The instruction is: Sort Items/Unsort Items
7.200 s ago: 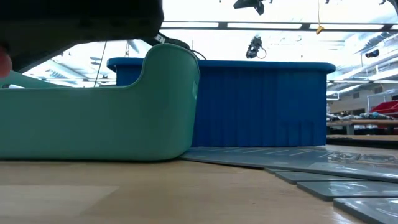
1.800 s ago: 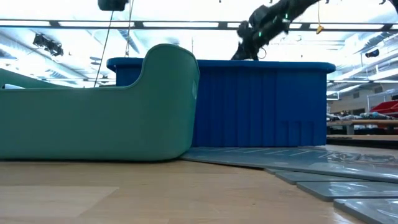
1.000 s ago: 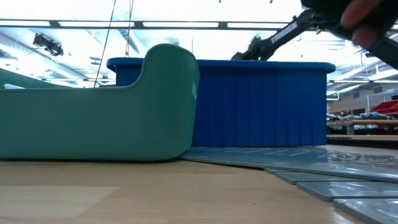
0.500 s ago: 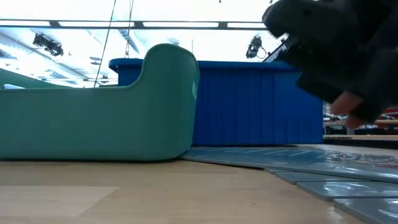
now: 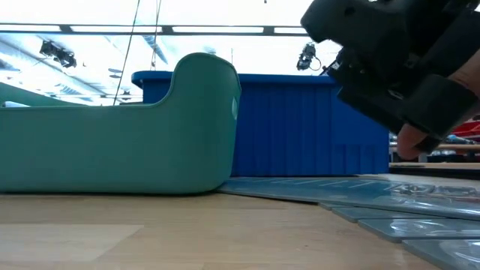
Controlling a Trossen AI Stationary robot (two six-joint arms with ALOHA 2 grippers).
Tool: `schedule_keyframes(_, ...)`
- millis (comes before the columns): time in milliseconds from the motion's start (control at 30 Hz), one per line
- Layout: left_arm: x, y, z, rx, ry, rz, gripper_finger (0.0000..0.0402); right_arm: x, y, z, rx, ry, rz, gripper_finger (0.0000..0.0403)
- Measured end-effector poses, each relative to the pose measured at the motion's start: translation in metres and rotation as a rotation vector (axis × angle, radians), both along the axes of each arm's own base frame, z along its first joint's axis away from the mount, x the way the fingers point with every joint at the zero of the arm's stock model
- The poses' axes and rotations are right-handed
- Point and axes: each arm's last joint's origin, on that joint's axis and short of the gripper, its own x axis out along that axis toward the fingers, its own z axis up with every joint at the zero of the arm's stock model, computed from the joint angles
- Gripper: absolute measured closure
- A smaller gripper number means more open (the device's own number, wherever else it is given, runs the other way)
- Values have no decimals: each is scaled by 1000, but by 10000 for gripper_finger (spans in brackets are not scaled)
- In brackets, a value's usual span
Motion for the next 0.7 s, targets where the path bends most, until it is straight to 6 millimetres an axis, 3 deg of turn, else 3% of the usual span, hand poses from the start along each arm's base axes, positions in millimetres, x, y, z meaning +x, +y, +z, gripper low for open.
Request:
schedule_keyframes(133, 0, 0, 0, -1, 5, 0, 398, 0, 2, 0, 33, -23, 44, 394)
schedule_keyframes(400, 0, 0, 0, 0, 4, -1, 398, -6, 14, 33, 42, -45, 153, 400)
schedule_keyframes(500, 0, 0, 0, 1, 4, -1, 398, -7, 10, 43, -32, -24, 61, 384)
schedule_keyframes(700, 0, 0, 0, 0, 2, 1, 398, -11, -2, 46, -76, -100, -27, 309)
